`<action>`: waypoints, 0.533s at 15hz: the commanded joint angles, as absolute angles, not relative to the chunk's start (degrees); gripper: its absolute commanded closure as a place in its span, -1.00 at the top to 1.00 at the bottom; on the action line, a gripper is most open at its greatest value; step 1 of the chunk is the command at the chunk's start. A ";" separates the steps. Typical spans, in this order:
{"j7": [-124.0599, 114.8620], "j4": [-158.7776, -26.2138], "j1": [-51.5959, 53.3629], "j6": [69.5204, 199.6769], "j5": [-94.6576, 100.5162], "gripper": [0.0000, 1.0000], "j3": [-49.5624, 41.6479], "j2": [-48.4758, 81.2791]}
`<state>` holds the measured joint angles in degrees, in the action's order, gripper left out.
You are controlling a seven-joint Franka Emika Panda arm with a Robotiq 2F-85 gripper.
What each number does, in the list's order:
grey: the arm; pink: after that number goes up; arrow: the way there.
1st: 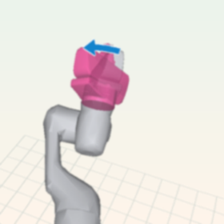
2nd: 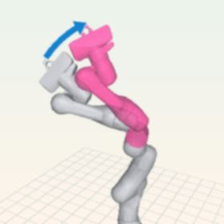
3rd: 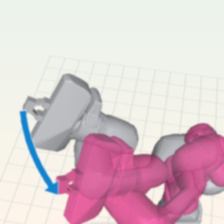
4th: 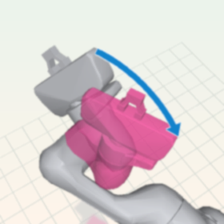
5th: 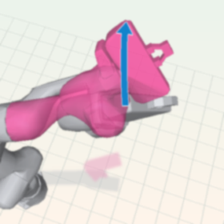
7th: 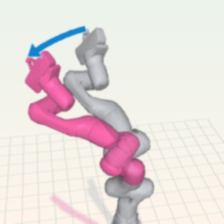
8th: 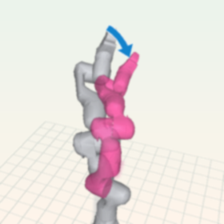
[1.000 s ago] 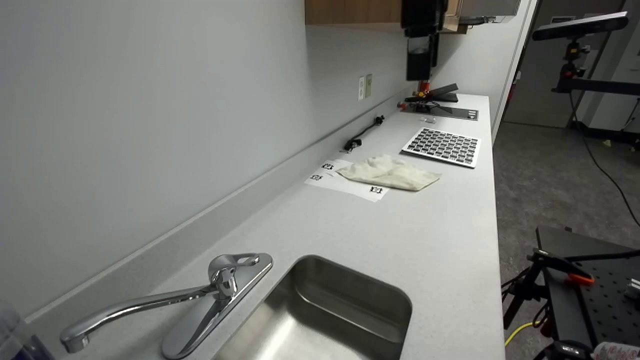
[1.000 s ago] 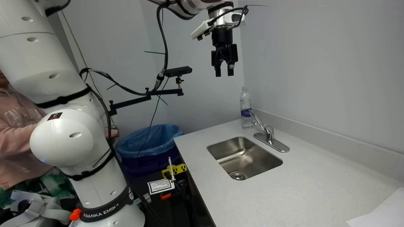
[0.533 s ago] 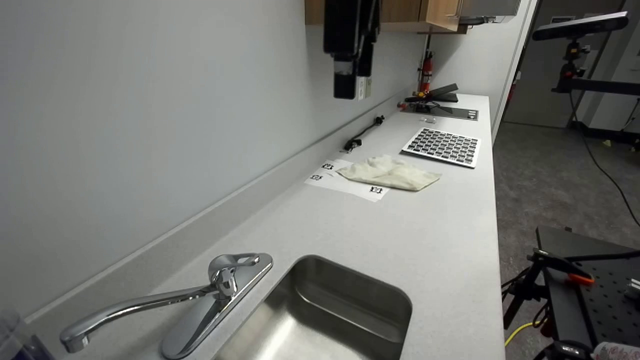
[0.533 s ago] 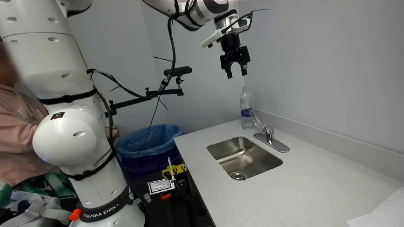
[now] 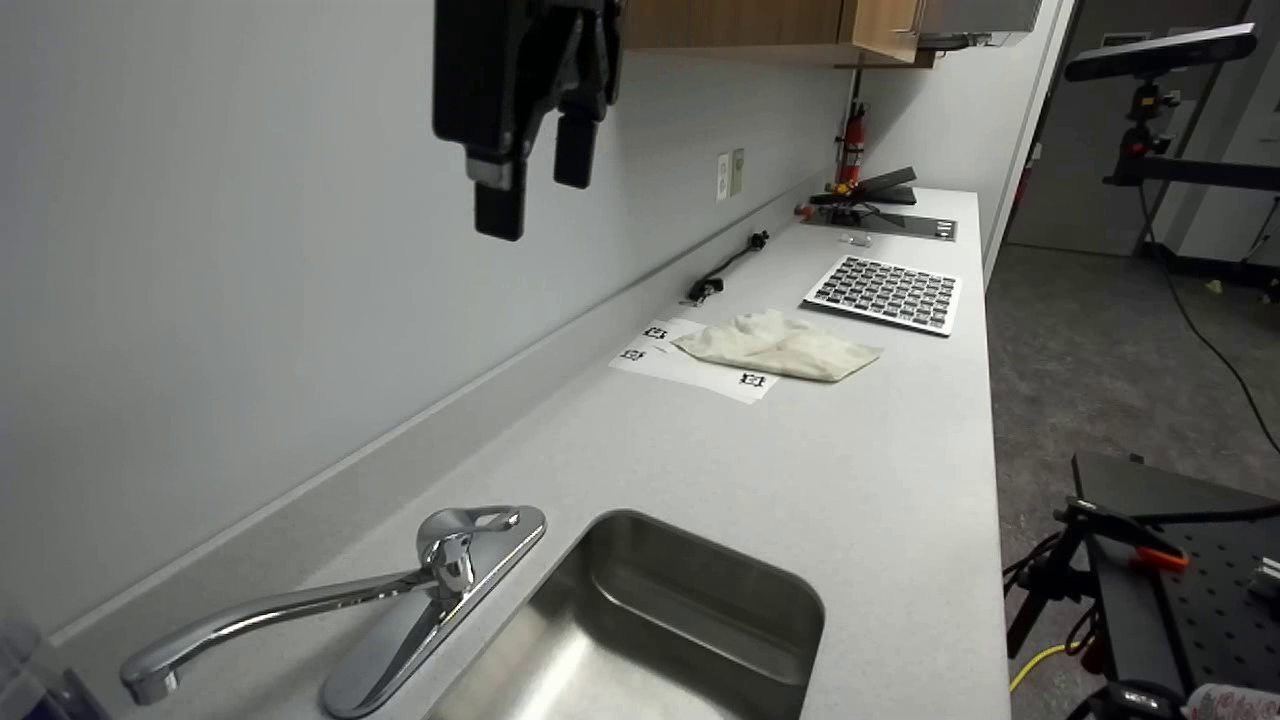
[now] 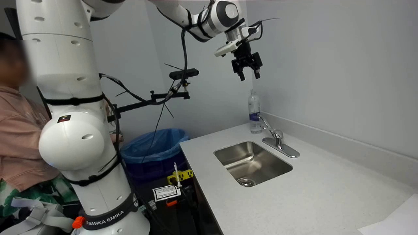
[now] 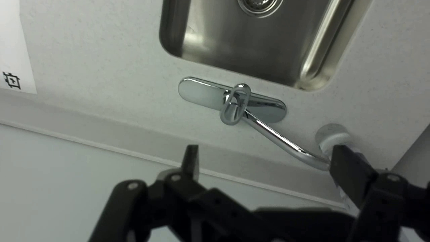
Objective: Turn the tap nozzle from the left to the middle
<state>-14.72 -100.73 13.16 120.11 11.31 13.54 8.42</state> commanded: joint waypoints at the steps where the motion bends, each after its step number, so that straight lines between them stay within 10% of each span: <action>1: -15.78 -97.23 14.82 124.82 12.43 1.00 12.70 13.15; 8: -14.57 -98.02 15.36 125.80 10.95 1.00 11.86 14.78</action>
<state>-14.76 -98.30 14.26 126.01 11.31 13.01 14.75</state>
